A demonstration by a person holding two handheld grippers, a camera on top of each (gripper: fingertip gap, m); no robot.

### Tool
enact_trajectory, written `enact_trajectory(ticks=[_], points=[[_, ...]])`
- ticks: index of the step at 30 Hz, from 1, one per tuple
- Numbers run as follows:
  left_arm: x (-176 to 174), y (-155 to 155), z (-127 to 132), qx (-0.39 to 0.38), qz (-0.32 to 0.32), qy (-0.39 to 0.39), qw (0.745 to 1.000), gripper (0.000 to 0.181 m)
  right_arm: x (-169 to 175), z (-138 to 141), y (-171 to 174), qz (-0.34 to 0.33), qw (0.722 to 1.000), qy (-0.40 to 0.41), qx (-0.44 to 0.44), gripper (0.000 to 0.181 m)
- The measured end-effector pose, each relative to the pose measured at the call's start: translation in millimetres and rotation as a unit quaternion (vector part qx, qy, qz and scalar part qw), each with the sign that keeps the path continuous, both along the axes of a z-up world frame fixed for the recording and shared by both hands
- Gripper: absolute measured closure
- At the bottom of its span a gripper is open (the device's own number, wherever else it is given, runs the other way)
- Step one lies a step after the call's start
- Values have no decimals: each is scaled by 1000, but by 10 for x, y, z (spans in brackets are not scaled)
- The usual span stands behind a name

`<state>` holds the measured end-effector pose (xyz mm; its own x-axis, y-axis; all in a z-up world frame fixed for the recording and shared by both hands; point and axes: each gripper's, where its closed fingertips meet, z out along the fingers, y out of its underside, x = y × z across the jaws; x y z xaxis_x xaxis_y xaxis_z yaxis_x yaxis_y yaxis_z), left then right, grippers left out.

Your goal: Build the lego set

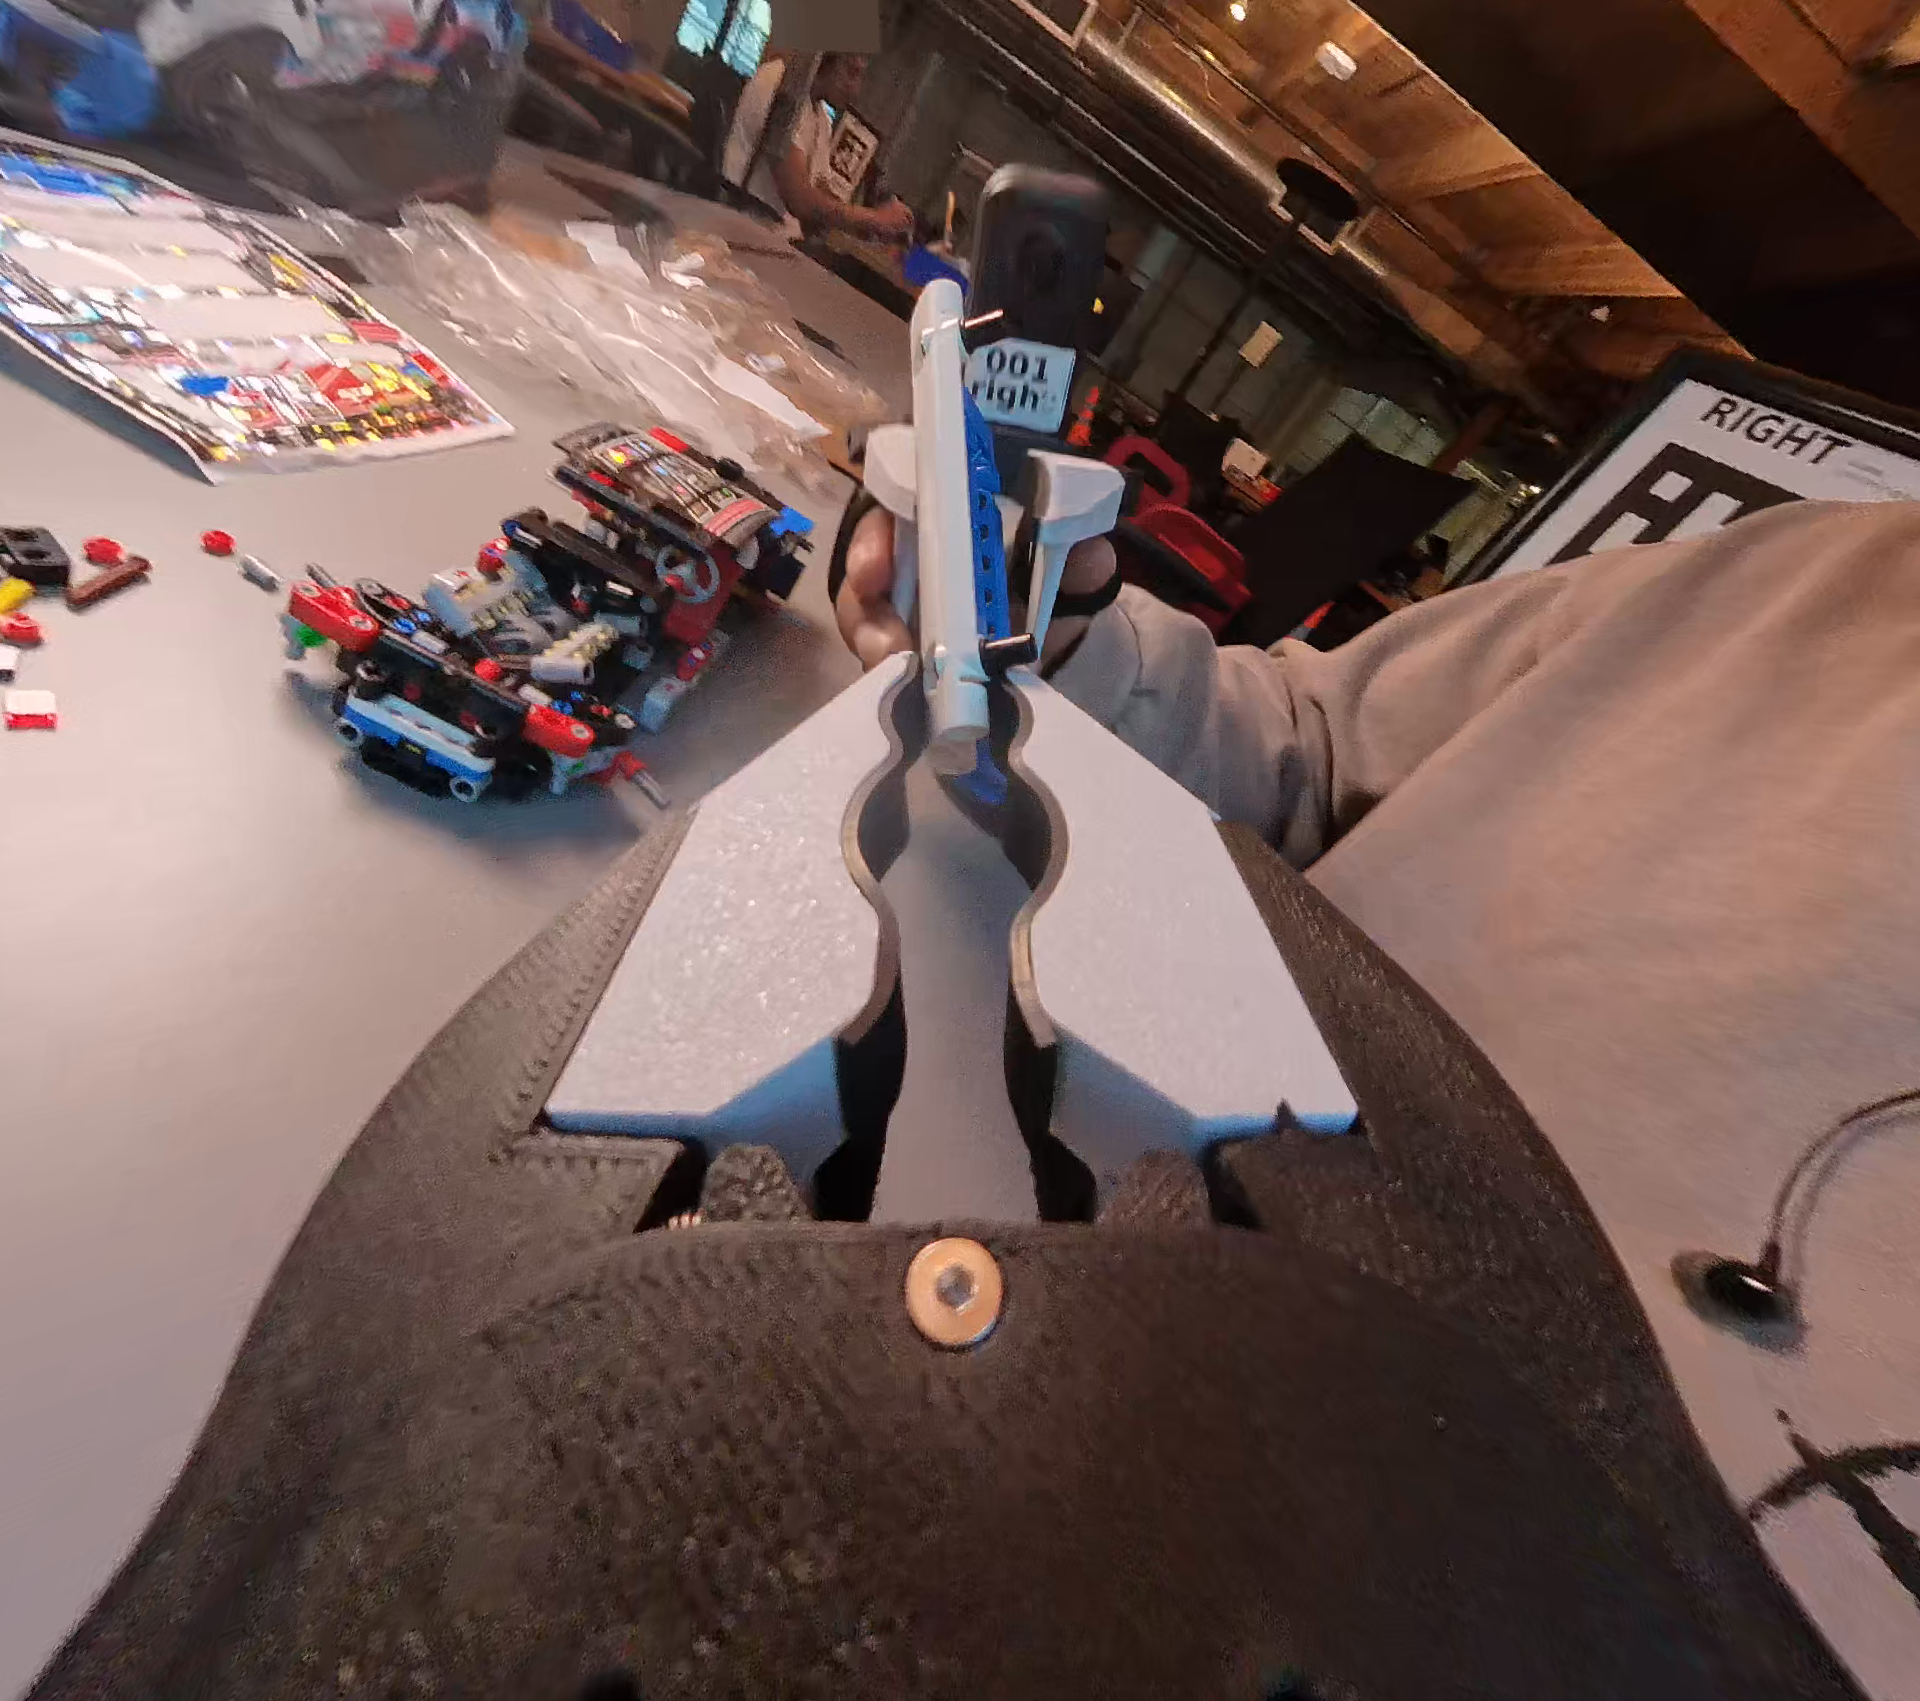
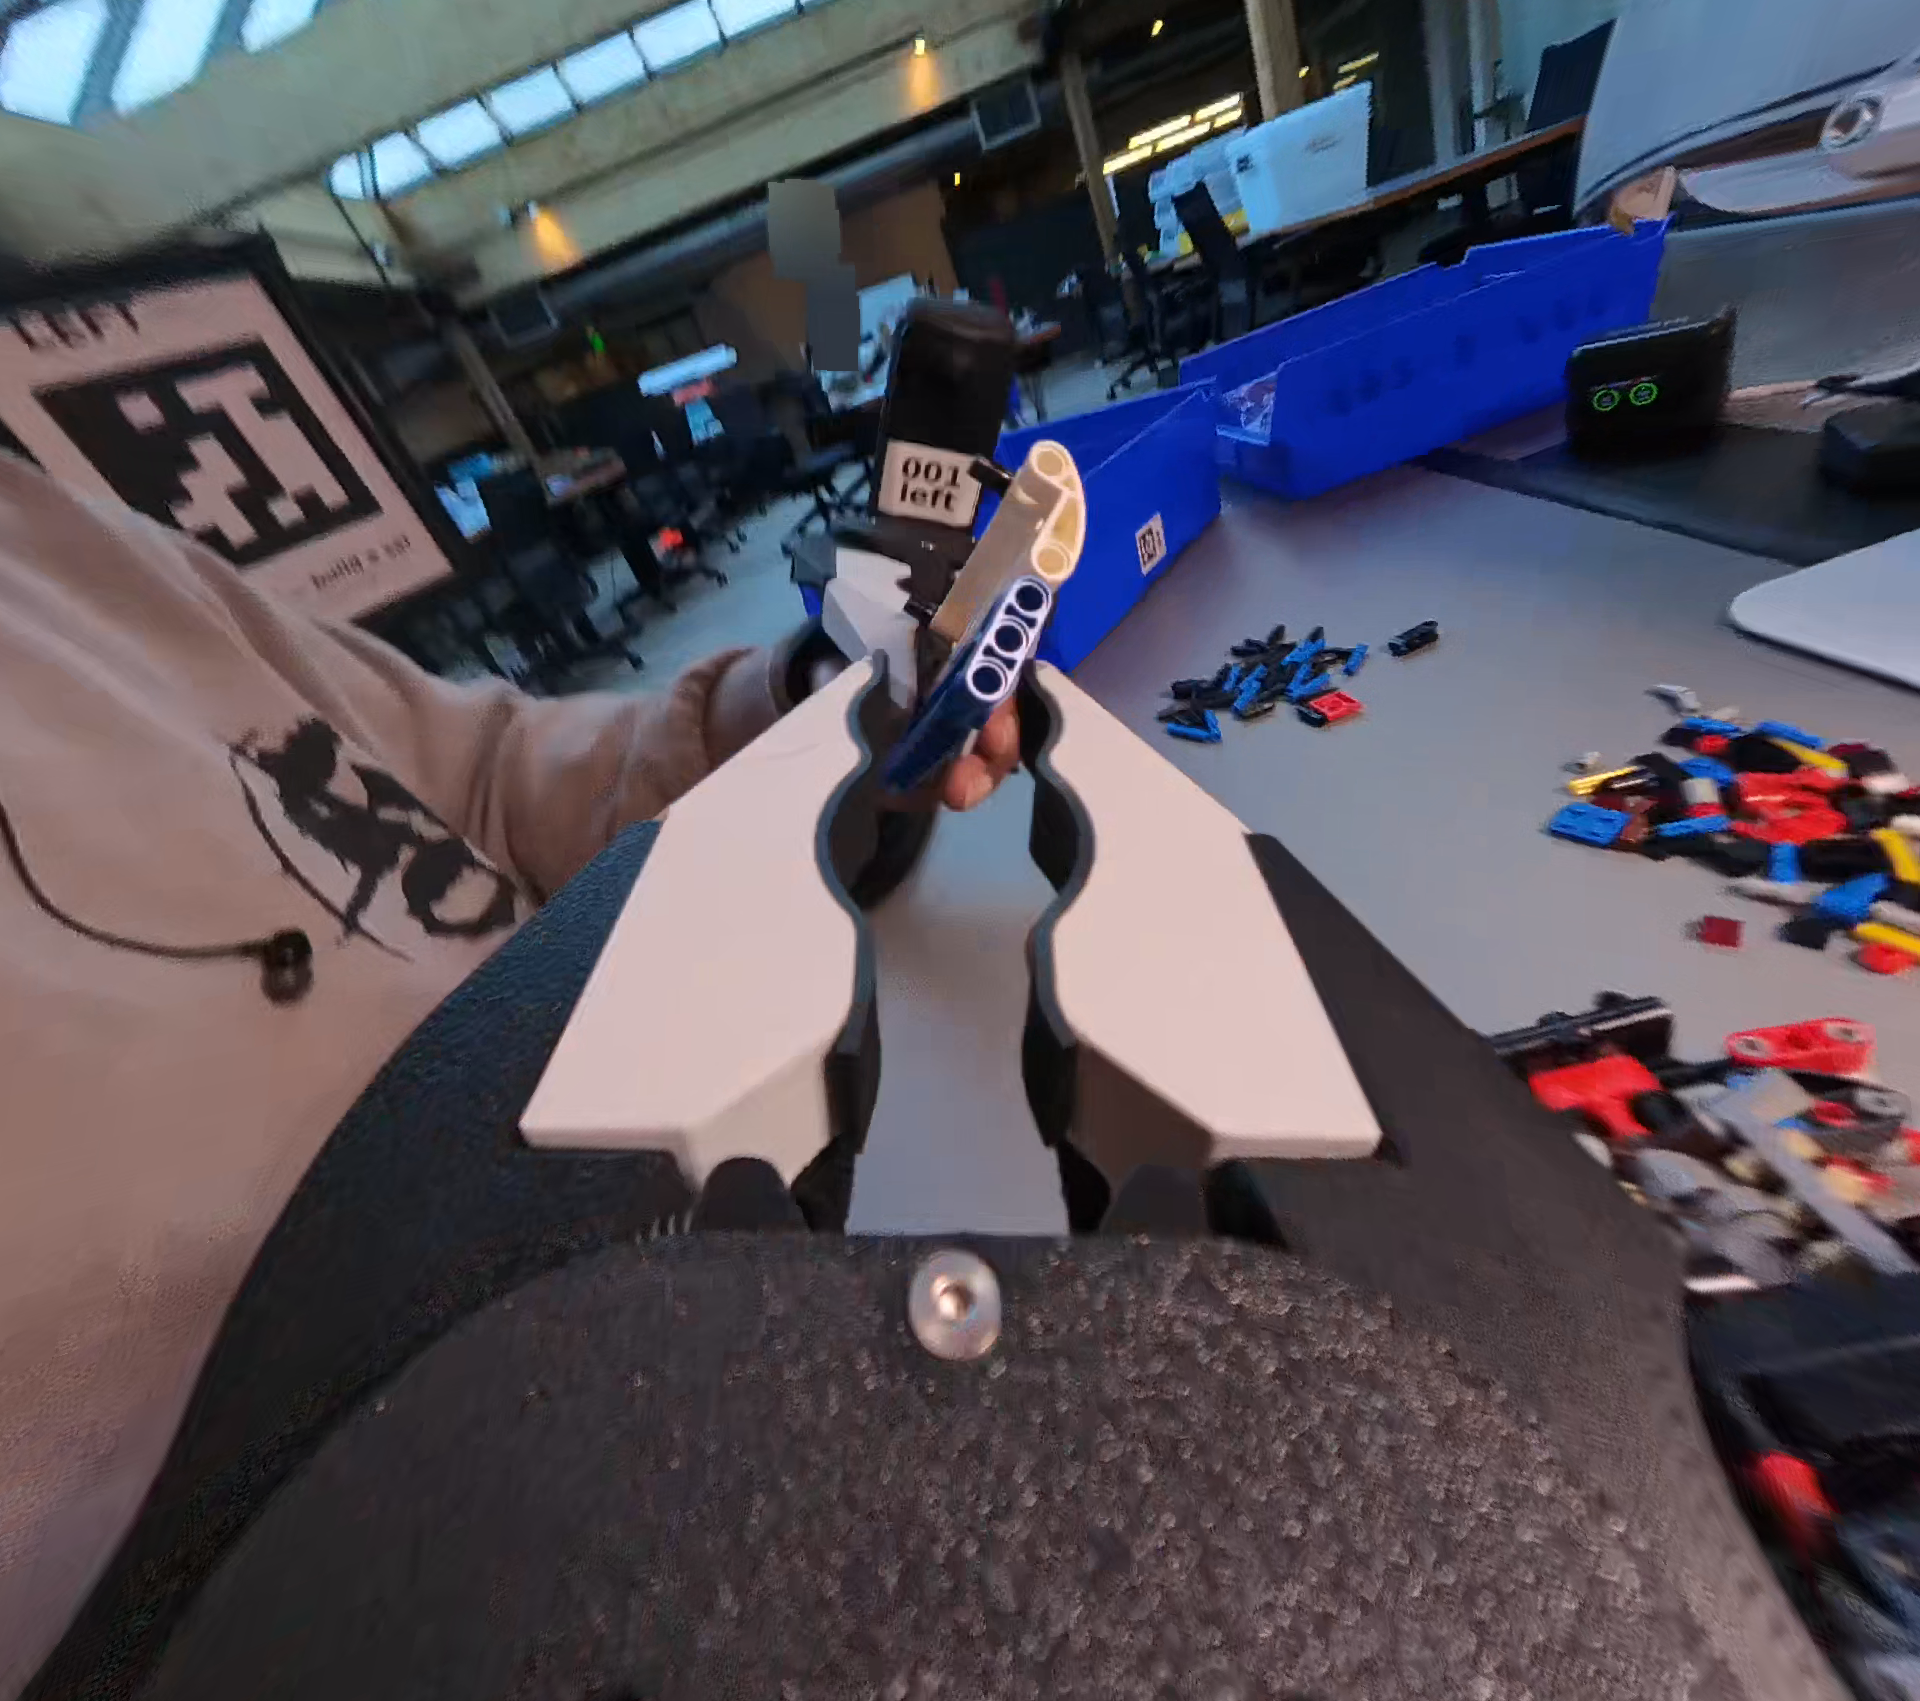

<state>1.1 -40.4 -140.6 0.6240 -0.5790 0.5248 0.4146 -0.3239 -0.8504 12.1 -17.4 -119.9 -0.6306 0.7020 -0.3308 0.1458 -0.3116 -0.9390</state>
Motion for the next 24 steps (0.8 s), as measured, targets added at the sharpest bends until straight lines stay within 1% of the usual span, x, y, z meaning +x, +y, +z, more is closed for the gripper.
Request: enact_trajectory(ticks=[2, 4, 5, 7, 9, 11, 12, 13, 15, 16, 17, 18, 20, 21, 22, 24], points=[[31, -87, -104, -41, -46, -10, 998, 172, 78, -91, 64, -11, 991, 19, 129, 133], [71, -146, -281, -100, -94, -22, 990, 172, 162, -205, 73, -13, 968, 41, 248, 121], [88, -156, -375, -127, -111, -28, 985, 172, 185, -294, 45, -6, 957, 35, 286, 115], [157, -166, -515, -167, -143, -40, 975, 172, 187, -529, -31, 10, 936, 17, 350, 108], [226, -159, -615, -192, -159, -34, 968, 172, 183, -771, -120, 28, 914, -1, 405, 104], [274, -170, -645, -199, -168, -29, 965, 172, 178, -926, -172, 38, 892, -3, 450, 108], [278, -177, -664, -201, -168, -24, 965, 172, 165, -963, -167, 34, 885, -3, 464, 114], [269, -183, -692, -205, -165, -20, 965, 172, 166, -982, -158, 35, 881, 0, 471, 124], [255, -182, -689, -199, -158, -20, 967, 172, 168, -1010, -164, 42, 890, -7, 455, 126], [247, -189, -653, -182, -155, -12, 971, 172, 156, -1029, -157, 39, 893, -7, 449, 126], [236, -200, -595, -159, -151, -1, 976, 164, 151, -1044, -155, 38, 896, -6, 442, 126], [222, -208, -537, -132, -141, 20, 981, 147, 151, -1039, -161, 40, 902, -5, 430, 126], [176, -192, -468, -62, -94, 112, 987, 117, 125, -953, -143, 26, 916, 4, 399, 126], [185, -196, -446, -27, -74, 169, 983, 107, 112, -900, -131, 19, 922, 8, 387, 126], [203, -187, -451, -6, -55, 222, 973, 101, 100, -846, -124, 11, 926, 13, 378, 126], [234, -124, -494, 17, -20, 298, 954, 98, 107, -776, -151, 9, 930, 21, 367, 126]])
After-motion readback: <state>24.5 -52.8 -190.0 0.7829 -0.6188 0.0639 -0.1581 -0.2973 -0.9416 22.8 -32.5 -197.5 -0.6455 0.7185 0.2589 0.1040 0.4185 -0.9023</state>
